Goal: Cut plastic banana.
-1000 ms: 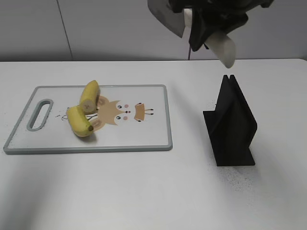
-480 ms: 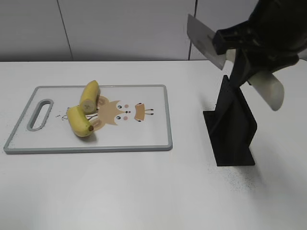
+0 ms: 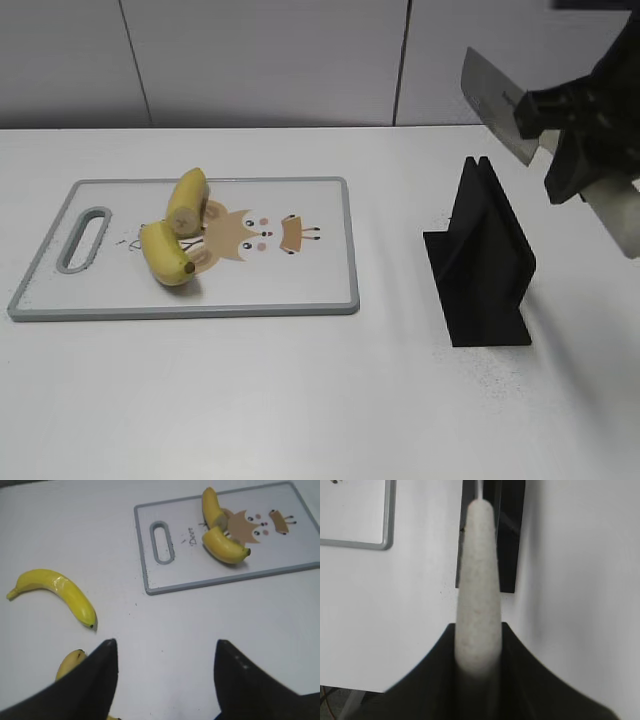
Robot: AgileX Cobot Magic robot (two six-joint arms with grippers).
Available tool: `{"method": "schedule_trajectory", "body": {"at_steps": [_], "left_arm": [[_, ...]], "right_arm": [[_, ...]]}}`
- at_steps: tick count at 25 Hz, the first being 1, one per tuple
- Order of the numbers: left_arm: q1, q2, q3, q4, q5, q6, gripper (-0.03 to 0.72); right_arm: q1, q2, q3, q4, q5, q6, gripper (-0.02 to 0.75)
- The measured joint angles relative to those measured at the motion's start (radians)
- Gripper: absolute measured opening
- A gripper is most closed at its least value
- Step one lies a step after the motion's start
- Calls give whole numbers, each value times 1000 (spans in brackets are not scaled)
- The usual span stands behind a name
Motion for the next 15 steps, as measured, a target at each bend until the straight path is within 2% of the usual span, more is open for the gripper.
{"method": "schedule_trajectory", "body": {"at_steps": [9, 15], "left_arm": [[0, -324, 127, -4, 1, 0, 589], [0, -365, 256, -10, 0, -12, 581]], "right_arm": [[0, -1, 120, 3, -105, 19, 158], [0, -2, 121, 7, -131, 25, 158]]}}
